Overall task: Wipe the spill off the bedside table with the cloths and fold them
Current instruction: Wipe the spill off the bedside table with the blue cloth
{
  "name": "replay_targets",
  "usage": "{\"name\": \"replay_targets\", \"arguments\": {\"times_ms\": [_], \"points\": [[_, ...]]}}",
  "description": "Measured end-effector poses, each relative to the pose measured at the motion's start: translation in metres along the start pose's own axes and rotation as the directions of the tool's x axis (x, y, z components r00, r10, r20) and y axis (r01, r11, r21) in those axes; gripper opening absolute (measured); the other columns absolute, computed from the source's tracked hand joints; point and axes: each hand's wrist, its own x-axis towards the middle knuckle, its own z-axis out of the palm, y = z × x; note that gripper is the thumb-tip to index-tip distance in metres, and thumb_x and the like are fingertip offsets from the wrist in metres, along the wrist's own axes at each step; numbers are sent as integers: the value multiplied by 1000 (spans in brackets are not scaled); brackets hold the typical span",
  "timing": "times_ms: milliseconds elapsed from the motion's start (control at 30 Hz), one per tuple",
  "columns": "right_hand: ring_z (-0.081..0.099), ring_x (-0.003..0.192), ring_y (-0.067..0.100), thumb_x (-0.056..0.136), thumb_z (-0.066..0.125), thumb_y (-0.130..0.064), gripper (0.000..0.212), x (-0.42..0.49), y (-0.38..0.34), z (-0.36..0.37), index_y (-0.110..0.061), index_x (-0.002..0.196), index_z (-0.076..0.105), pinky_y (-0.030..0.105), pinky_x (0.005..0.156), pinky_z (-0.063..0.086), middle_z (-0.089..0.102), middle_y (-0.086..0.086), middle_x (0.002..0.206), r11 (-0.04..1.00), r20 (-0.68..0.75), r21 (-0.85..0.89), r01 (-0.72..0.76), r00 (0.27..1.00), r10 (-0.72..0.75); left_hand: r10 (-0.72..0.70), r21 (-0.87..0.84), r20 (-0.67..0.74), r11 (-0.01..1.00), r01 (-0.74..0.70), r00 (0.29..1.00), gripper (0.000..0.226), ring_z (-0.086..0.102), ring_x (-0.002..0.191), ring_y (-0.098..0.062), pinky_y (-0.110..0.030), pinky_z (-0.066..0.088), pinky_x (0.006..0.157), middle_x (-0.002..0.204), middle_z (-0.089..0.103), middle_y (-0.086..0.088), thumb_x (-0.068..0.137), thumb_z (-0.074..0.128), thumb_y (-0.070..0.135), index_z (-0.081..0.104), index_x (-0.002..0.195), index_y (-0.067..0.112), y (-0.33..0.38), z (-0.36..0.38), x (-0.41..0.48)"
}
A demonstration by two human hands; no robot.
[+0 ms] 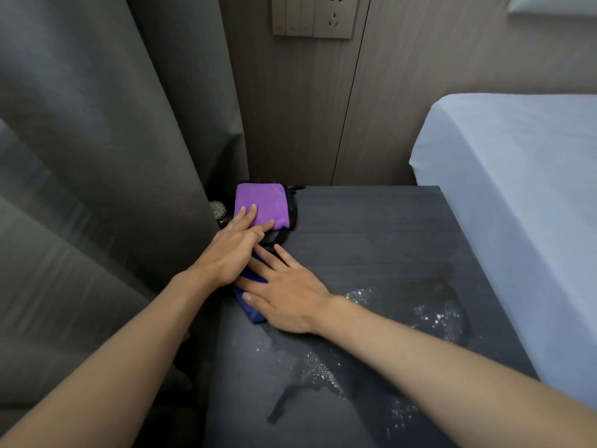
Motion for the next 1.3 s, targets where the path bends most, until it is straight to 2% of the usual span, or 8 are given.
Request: {"name": "replay_targets", "arguments": {"times_ms": [200, 300, 467, 833, 933, 1033, 1200, 1300], "points": [[-12, 155, 16, 109, 20, -43, 50, -20, 47, -9, -42, 159, 12, 42, 125, -9, 2, -2, 171, 963, 113, -30, 266, 959, -261, 127, 160, -120, 981, -107, 985, 63, -13, 153, -16, -44, -2, 125, 167, 4, 2, 96, 7, 39, 26, 154, 29, -5, 14, -13], [-15, 155, 15, 110, 19, -44, 50, -31, 69, -14, -42, 159, 10, 41, 124, -11, -3, -5, 170, 944, 153, -50, 326, 937, -315, 130, 154, -203, 983, -99, 971, 61, -9, 153, -15, -40, -1, 125, 166, 7, 4, 97, 12, 37, 29, 154, 22, -12, 22, -25], [-20, 153, 14, 110, 17, -46, 51, -51, 100, -22, -43, 159, 6, 43, 125, -10, -8, -7, 170, 926, 210, -63, 372, 912, -352, 104, 192, -205, 979, -65, 973, 63, -4, 153, -13, -37, 2, 125, 166, 7, 1, 96, 18, 37, 30, 153, 13, -7, 41, -41], [-20, 154, 15, 111, 16, -45, 50, -97, 154, -24, -45, 159, 4, 44, 124, -9, -11, -10, 169, 946, 199, -91, 311, 937, -289, 95, 226, -237, 973, -41, 967, 78, 1, 150, -3, -41, 10, 123, 166, 10, 7, 88, 5, 52, 32, 153, 20, -2, 42, -46], [-18, 154, 15, 111, 16, -46, 50, -114, 171, -24, -45, 159, 3, 43, 124, -8, -11, -10, 169, 959, 188, -96, 268, 951, -247, 103, 179, -261, 982, -56, 960, 68, 5, 150, -4, -32, 11, 121, 165, 15, 6, 94, 13, 46, 36, 152, 19, -3, 43, -45], [-17, 154, 15, 109, 12, -49, 50, -135, 190, -25, -47, 158, 1, 43, 123, -8, -11, -11, 169, 980, 173, -84, 179, 971, -162, 71, 0, -294, 997, -75, 953, 58, 11, 151, -5, -18, 6, 119, 164, 23, 6, 99, 21, 36, 43, 148, 15, -5, 44, -44], [-17, 154, 11, 108, 9, -52, 49, -165, 211, -25, -51, 156, -1, 39, 123, -11, -15, -18, 167, 999, 139, -50, 1, 990, 5, 50, -42, -303, 997, -66, 952, 59, 13, 151, -4, -38, 13, 124, 163, 25, 10, 99, 19, 39, 45, 148, 20, -9, 44, -42], [-21, 153, 10, 106, 5, -53, 50, -175, 218, -26, -53, 155, -4, 37, 123, -12, -15, -17, 167, 996, 135, -45, -78, 987, 83, 47, -43, -298, 997, -63, 953, 63, 14, 151, -5, -41, 14, 124, 163, 25, 9, 97, 16, 43, 45, 148, 20, -9, 44, -42]]}}
